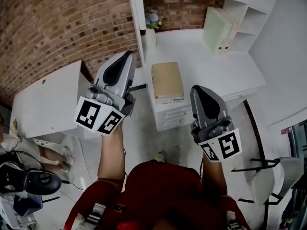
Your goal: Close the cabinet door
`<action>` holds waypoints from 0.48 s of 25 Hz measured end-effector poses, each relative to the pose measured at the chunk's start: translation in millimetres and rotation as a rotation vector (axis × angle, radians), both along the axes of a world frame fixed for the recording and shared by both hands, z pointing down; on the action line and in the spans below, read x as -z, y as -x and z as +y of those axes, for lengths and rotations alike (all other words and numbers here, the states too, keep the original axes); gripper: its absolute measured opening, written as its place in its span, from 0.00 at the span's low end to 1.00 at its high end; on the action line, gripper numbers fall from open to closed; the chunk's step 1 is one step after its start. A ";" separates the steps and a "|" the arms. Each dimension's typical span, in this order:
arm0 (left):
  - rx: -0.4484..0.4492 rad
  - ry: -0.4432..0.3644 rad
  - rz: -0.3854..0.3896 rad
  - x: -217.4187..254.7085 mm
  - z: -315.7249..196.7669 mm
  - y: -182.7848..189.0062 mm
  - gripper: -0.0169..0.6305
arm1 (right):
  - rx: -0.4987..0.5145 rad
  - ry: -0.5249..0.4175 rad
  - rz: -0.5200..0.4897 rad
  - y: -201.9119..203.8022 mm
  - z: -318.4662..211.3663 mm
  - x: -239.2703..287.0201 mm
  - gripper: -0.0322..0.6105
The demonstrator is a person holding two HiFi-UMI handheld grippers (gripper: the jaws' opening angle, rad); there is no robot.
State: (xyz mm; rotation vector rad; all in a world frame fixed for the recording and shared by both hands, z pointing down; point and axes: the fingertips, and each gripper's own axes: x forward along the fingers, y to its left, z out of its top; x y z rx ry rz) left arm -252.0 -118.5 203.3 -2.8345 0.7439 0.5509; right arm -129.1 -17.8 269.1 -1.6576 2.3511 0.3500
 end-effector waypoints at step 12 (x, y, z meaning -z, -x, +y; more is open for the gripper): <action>-0.081 -0.037 -0.032 24.9 -80.3 -45.3 0.26 | -0.066 0.019 0.012 -24.6 -71.1 -7.0 0.07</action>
